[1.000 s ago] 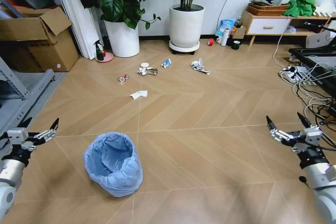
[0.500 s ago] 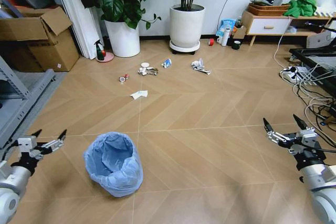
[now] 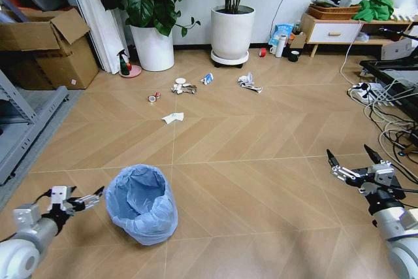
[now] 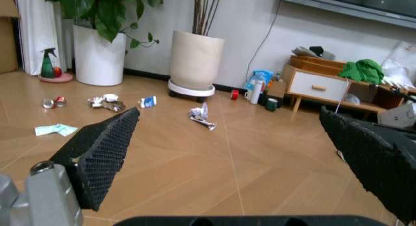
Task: Pick up the trash bin and place the garbage on the floor into it.
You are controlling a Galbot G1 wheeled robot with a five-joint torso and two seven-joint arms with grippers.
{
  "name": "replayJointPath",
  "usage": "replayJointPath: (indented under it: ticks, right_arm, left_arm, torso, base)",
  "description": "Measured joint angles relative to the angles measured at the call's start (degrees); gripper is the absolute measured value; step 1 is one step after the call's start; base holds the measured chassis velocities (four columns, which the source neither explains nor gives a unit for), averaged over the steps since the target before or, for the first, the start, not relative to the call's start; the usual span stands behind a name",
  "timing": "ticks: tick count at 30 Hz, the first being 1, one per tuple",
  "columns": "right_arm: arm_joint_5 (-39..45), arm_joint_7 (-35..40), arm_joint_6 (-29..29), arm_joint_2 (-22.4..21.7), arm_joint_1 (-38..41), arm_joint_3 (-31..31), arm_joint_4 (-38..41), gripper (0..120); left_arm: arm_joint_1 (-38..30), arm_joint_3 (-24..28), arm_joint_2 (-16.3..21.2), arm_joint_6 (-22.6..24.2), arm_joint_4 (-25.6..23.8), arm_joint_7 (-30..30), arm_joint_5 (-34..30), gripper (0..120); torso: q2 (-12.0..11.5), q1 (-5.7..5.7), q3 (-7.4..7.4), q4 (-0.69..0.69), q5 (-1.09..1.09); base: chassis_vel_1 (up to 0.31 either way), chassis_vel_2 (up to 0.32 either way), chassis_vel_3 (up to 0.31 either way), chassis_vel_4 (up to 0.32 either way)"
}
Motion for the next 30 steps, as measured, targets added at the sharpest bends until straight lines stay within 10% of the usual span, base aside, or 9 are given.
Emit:
replayJointPath:
  ticks: [18, 30]
  right_arm:
    - [-0.93, 0.12, -0.19, 1.03, -0.73, -0.34, 0.49, 100]
    - [-0.7, 0.18, -0.25, 1.12, -0.59, 0.09, -0.15, 100]
  left_arm:
    - [-12.91, 16.29, 1.81, 0.16, 11.74, -2.53, -0.43, 97]
    - [-14.01, 15.23, 1.87, -0.2, 12.15, -2.21, -1.26, 49]
  torso:
    - [0.0, 0.0, 0.0, 0.03, 0.09]
    - [0.0, 0.0, 0.01, 0.01, -0.03]
  base:
    - [0.0, 0.0, 0.0, 0.0]
    - [0.0, 0.0, 0.0, 0.0]
